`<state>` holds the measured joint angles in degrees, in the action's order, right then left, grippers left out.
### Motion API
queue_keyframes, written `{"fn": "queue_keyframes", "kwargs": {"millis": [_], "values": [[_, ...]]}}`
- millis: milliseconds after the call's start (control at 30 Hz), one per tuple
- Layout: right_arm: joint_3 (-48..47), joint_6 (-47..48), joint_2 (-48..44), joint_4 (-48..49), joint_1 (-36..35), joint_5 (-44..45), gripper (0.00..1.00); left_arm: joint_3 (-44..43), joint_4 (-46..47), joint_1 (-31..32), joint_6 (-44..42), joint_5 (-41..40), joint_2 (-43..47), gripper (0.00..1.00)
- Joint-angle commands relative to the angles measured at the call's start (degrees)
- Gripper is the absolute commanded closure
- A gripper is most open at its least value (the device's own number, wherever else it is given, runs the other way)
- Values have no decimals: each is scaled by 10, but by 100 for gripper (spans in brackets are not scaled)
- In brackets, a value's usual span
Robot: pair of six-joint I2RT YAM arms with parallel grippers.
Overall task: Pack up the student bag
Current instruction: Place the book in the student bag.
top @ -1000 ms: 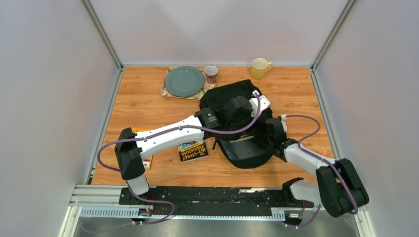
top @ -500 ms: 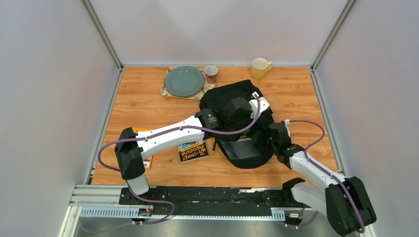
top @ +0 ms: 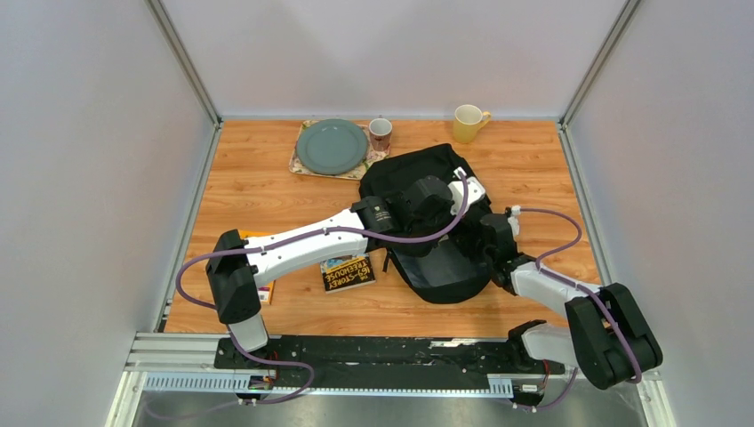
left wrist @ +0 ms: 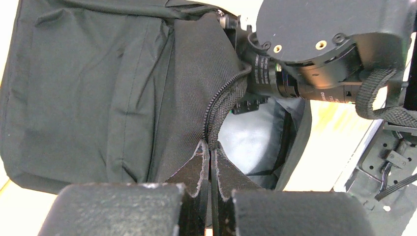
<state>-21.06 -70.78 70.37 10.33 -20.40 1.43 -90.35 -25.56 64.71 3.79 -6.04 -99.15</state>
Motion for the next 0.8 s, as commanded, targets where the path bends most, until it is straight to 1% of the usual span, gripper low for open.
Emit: {"fn": "queue_keyframes", "kwargs": {"millis": [0,33,67,100,133,233,267,333,367,433,467,533,567,600,633,667,733,767], "values": [[0,-4,-5,131,4,81,83,5,10,-2,7,14,32,100],[3,-1,-7,138,4,91,83,4,10,-2,8,15,31,100],[3,-5,-10,132,4,110,80,5,10,-2,8,15,31,100],[5,-8,-9,133,6,110,78,5,10,-3,9,17,30,100],[3,-3,-8,136,8,104,78,5,10,-3,10,17,28,100],[-4,15,-17,113,5,61,72,5,9,-3,10,15,27,100],[-2,24,-29,98,5,42,66,6,9,-3,10,13,28,100],[11,32,-53,70,5,30,61,8,9,-5,13,9,29,100],[16,38,-89,41,5,16,55,8,9,-6,14,7,28,100],[29,52,-137,0,5,2,53,11,10,-11,17,9,30,100],[34,66,-194,-37,3,-5,49,12,10,-12,19,10,30,100],[34,90,-255,-96,3,-6,44,16,13,-16,27,11,27,100],[23,103,-306,-168,3,0,42,17,15,-22,32,12,27,100],[15,134,-330,-202,5,-3,41,21,20,-25,45,23,25,100],[2,150,-352,-276,4,-4,41,23,21,-28,50,30,25,99],[-15,164,-387,-311,4,-6,41,25,23,-32,54,37,24,95],[-30,173,-417,-381,4,-6,41,25,26,-33,61,44,25,90],[-35,173,-446,-443,5,-24,41,26,25,-33,61,45,26,76]]}}
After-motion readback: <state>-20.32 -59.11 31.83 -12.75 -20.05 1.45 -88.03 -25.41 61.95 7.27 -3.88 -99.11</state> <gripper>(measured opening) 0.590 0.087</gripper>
